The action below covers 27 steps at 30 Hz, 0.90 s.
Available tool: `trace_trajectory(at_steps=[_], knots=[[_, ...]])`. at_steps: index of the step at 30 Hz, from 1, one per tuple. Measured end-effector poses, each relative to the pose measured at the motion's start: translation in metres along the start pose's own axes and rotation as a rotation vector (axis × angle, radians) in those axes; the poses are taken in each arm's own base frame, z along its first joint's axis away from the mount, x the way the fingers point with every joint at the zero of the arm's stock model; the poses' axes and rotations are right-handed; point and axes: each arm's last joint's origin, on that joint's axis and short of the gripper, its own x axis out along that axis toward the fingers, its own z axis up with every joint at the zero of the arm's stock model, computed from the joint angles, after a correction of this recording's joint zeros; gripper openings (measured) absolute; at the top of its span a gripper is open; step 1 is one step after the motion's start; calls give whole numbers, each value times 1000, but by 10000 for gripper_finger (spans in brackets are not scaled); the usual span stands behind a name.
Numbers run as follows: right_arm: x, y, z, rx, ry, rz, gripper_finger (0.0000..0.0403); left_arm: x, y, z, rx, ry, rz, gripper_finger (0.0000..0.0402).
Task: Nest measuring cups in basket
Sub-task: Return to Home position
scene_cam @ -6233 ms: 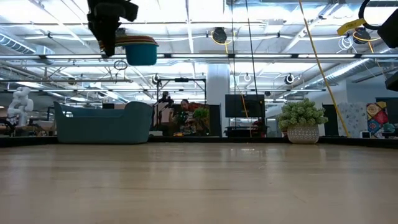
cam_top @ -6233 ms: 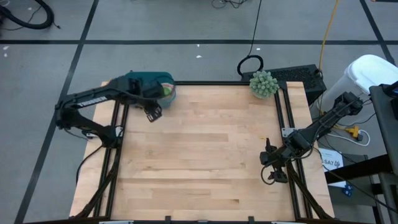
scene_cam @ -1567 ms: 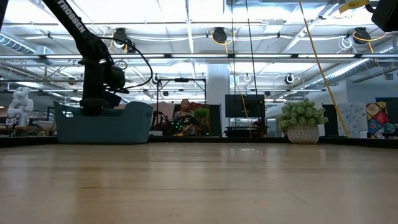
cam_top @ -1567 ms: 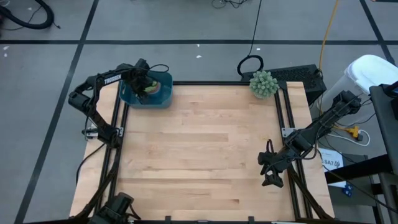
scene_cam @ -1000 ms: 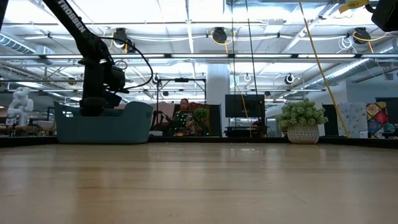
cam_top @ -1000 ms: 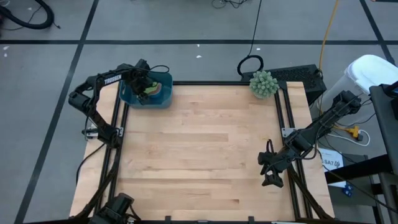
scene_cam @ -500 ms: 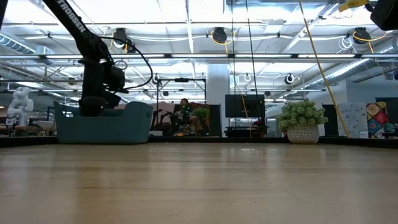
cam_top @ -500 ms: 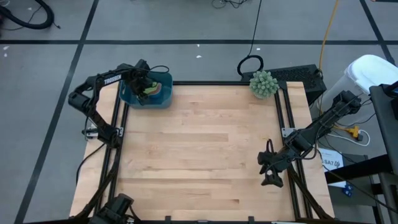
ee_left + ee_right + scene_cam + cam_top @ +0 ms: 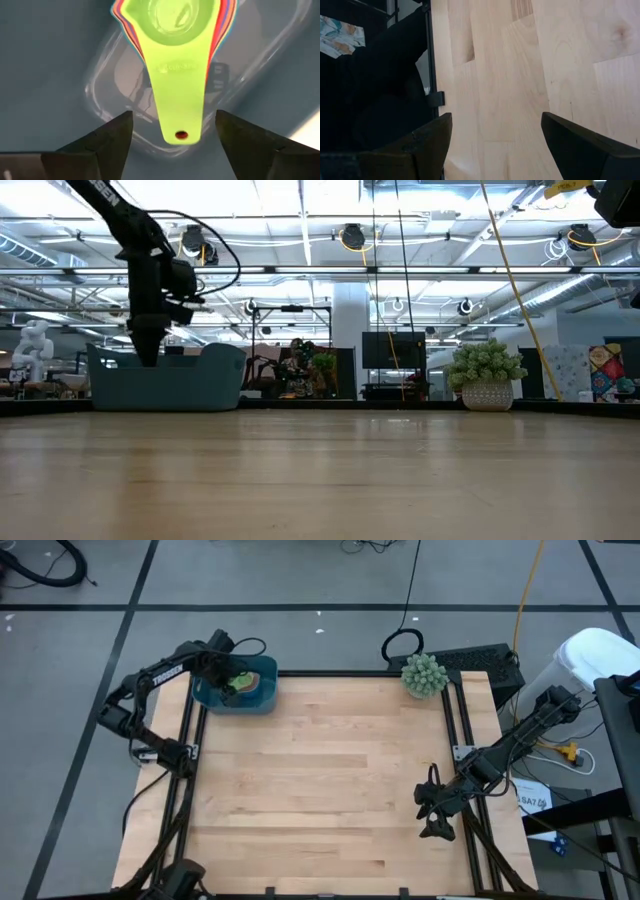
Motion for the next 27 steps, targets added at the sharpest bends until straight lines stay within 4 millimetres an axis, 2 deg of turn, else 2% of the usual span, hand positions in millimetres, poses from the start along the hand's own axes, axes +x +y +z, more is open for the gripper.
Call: trace_trajectory(at_steps=[9, 15, 21, 27], knots=[[0, 0, 1, -19, -21, -3, 299, -39, -14, -10, -26, -112, 69, 287], [0, 0, 1, -28, -26, -4, 299, -88, -32, -18, -62, -301, 133, 275], [0, 0, 2, -45, -50, -20, 299, -143, -64, -32, -88, -571, 47, 210], [0, 0, 2, -67, -49, -21, 299, -183, -107, -51, 0, -787, -185, 99]])
